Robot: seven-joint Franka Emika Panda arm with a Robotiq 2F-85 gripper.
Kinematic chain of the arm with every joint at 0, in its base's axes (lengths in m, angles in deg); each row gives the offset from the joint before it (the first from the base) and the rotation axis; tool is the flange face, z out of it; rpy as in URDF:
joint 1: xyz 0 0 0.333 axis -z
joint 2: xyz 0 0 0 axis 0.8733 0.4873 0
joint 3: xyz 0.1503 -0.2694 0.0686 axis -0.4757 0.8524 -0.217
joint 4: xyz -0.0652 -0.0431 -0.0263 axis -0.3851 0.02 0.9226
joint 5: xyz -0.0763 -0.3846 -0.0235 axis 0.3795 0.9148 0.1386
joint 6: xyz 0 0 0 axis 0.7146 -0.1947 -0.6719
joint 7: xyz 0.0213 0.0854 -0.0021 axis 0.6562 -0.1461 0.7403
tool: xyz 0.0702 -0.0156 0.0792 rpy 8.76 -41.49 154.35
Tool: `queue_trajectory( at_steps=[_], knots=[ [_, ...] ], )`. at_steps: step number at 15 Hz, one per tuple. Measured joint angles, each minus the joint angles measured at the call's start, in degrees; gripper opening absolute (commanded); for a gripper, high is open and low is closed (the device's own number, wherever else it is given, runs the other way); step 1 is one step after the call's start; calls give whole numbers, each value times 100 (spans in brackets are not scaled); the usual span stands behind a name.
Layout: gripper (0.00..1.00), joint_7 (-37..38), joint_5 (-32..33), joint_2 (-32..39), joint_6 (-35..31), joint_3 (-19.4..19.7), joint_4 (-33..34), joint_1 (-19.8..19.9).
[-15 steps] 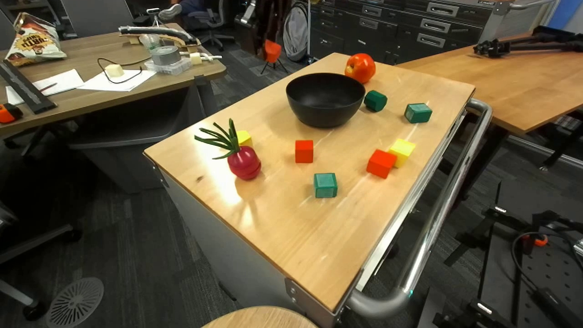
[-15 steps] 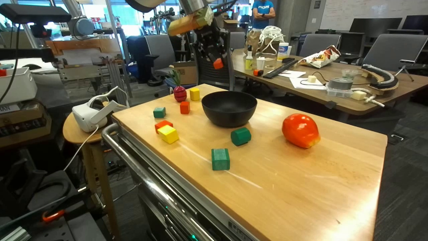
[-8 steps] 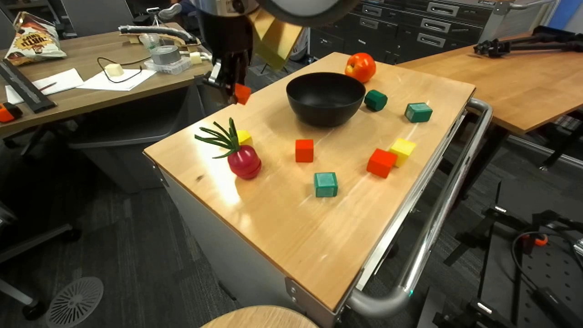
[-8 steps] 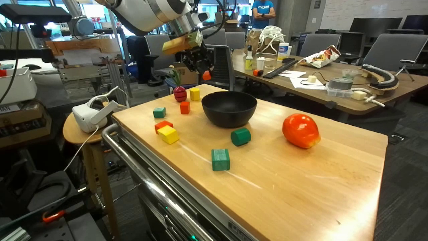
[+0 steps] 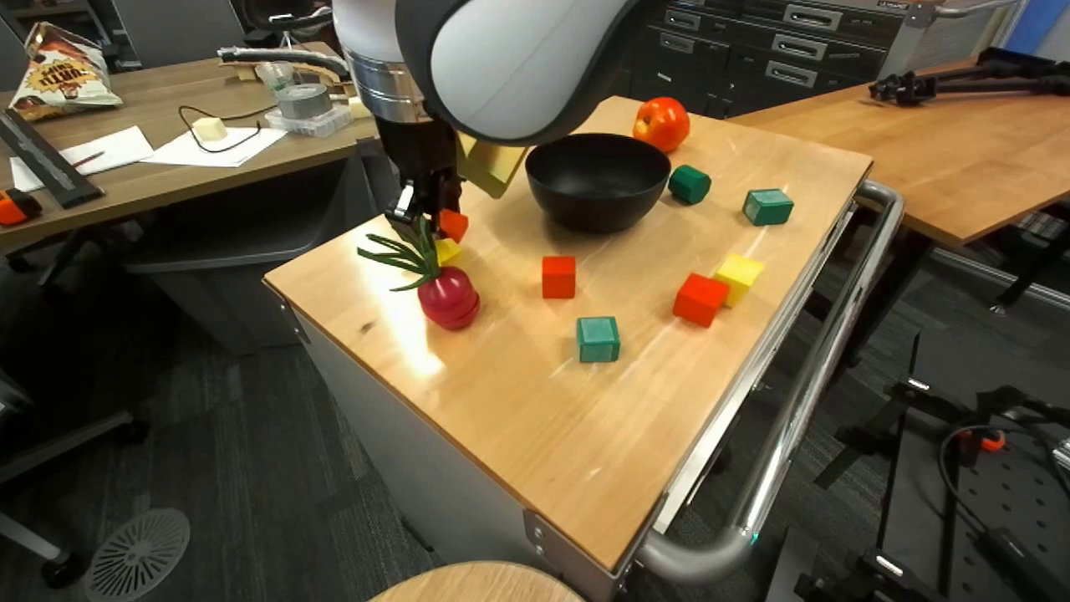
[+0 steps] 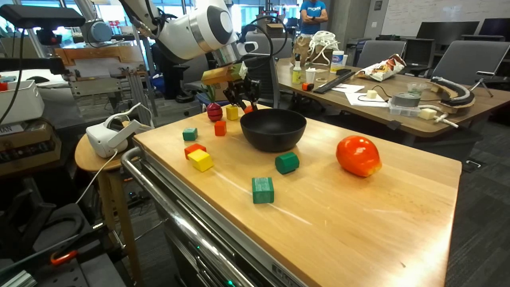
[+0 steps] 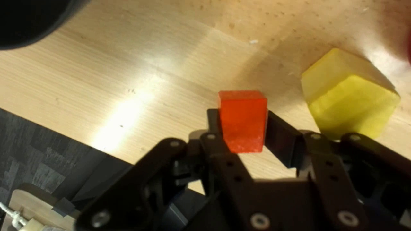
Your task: Move the apple to the other side of the bowl and take all the items out of the bowl
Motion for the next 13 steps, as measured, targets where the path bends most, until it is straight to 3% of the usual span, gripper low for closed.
queue_trajectory(
  at_steps=[5,13],
  knots=[
    [99,-64,-73,-59,145,5,40,-5],
    [99,-778,-147,-1717,1329,-78,-145,17]
  ],
)
